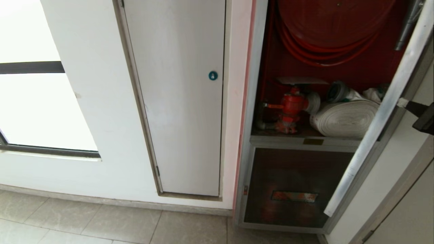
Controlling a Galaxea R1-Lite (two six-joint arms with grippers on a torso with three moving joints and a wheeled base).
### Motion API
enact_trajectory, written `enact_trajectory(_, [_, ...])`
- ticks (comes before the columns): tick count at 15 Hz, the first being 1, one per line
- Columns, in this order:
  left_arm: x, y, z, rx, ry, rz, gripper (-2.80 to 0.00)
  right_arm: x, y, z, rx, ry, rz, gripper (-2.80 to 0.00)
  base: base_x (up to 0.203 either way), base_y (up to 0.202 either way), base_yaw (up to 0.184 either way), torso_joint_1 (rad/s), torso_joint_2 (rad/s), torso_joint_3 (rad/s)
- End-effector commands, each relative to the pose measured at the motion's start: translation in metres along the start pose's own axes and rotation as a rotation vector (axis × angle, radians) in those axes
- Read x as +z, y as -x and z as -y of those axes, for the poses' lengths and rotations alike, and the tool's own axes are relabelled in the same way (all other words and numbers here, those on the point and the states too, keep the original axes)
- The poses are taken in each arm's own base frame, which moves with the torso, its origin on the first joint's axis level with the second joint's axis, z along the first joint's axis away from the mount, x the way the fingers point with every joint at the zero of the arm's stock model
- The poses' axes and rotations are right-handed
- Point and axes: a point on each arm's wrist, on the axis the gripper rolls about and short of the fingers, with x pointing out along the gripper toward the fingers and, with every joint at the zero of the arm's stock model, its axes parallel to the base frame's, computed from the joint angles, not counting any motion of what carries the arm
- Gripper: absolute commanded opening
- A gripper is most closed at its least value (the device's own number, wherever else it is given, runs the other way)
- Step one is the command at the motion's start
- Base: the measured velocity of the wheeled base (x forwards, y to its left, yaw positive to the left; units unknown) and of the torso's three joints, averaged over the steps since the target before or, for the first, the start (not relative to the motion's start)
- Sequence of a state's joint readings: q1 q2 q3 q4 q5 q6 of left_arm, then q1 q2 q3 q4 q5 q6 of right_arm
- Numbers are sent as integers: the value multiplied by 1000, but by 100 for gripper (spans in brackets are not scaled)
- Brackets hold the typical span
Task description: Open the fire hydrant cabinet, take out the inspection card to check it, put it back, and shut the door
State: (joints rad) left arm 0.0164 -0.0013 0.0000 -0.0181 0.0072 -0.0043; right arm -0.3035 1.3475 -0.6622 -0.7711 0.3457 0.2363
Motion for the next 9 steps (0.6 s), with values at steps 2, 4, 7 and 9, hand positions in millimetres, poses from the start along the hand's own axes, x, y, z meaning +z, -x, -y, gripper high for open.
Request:
enact_trajectory(2, [-2,-1,0,1,0,-7,-280,-16,-43,6,34,-12,-74,-280,0,0,0,0,0,0])
enact_trajectory(4, [-2,-1,0,1,0,-7,-280,-20,-63,7,51,-14,-88,-280,0,0,0,0,0,0])
enact_trajectory(7, [-2,-1,0,1,0,-7,-280,-28,-91,-1,95,-19,-105,-280,0,0,0,0,0,0])
enact_trajectory(9, [-2,-1,0,1,0,-7,-280,-30,-102,-7,108,-19,-106,-280,0,0,0,0,0,0])
